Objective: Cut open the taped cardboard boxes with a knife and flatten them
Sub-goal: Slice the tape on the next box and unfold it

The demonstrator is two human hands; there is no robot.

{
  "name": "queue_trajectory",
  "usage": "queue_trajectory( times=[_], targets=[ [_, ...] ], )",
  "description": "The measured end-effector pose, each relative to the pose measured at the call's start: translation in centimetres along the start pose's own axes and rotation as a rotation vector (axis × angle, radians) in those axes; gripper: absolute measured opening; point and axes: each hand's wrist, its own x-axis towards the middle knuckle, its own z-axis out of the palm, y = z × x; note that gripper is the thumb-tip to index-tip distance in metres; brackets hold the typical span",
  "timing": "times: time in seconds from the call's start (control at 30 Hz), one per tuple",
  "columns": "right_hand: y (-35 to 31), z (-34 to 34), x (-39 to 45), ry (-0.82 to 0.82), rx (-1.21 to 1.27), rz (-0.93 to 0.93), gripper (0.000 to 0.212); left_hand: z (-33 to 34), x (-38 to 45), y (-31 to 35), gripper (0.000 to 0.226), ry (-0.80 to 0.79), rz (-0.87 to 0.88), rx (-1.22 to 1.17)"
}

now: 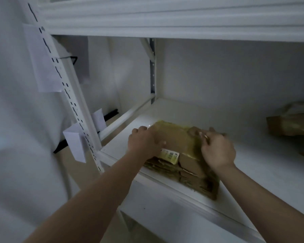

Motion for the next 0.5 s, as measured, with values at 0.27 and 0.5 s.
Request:
queue_trajectory(
  times=[0.27,0.5],
  targets=[
    [1.5,5.3,-1.4,-0.342,-0.147,-0.044,0.051,4.2,0.7,1.3,0.067,-0.250,0.240,0.016],
    [1.5,6.4,-1.9,-0.244,-0.205,-0.067,0.054,6.7,0.0,0.9,0.070,-0.163,0.239,0.117]
  ],
)
